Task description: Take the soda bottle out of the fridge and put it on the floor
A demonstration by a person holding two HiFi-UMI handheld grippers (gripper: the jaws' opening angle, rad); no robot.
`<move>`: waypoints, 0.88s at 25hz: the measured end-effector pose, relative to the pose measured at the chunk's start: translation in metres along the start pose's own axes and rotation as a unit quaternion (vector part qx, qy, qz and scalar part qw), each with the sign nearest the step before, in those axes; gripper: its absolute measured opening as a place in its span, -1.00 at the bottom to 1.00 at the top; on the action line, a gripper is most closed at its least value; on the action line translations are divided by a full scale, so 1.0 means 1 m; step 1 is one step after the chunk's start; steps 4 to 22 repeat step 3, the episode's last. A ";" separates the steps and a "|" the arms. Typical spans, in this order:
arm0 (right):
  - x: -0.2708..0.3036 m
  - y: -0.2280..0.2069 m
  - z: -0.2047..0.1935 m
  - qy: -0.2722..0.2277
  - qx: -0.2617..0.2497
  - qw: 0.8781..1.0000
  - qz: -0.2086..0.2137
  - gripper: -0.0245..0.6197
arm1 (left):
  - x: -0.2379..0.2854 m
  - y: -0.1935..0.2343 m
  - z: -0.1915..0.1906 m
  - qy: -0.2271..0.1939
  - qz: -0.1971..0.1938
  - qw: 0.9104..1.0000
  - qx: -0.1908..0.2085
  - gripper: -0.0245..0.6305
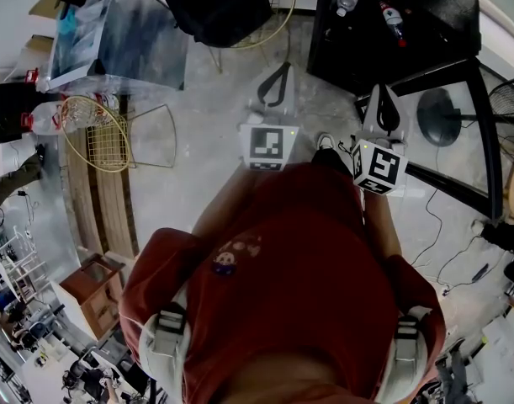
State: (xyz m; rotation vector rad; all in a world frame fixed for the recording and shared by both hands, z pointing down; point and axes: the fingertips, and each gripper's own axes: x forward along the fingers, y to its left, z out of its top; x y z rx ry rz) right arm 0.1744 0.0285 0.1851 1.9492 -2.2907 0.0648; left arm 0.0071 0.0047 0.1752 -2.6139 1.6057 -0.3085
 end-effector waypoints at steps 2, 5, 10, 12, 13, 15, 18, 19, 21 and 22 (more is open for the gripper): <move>0.000 0.001 -0.001 0.000 -0.001 1.000 0.001 -0.92 | 0.000 0.000 0.000 -0.003 0.000 1.000 0.001 -0.93; 0.001 0.001 -0.001 0.001 -0.001 1.000 0.002 -0.92 | 0.000 0.000 0.000 -0.004 0.000 1.000 0.001 -0.93; 0.001 0.001 -0.001 0.001 -0.001 1.000 0.002 -0.92 | 0.000 0.000 0.000 -0.004 0.000 1.000 0.001 -0.93; 0.001 0.001 -0.001 0.001 -0.001 1.000 0.002 -0.92 | 0.000 0.000 0.000 -0.004 0.000 1.000 0.001 -0.93; 0.001 0.001 -0.001 0.001 -0.001 1.000 0.002 -0.92 | 0.000 0.000 0.000 -0.004 0.000 1.000 0.001 -0.93; 0.001 0.001 -0.001 0.001 -0.001 1.000 0.002 -0.92 | 0.000 0.000 0.000 -0.004 0.000 1.000 0.001 -0.93; 0.001 0.001 -0.001 0.001 -0.001 1.000 0.002 -0.92 | 0.000 0.000 0.000 -0.004 0.000 1.000 0.001 -0.93; 0.001 0.001 -0.001 0.001 -0.001 1.000 0.002 -0.92 | 0.000 0.000 0.000 -0.004 0.000 1.000 0.001 -0.93; 0.001 0.001 -0.001 0.001 -0.001 1.000 0.002 -0.92 | 0.000 0.000 0.000 -0.004 0.000 1.000 0.001 -0.93; 0.001 0.001 -0.001 0.001 -0.001 1.000 0.002 -0.92 | 0.000 0.000 0.000 -0.004 0.000 1.000 0.001 -0.93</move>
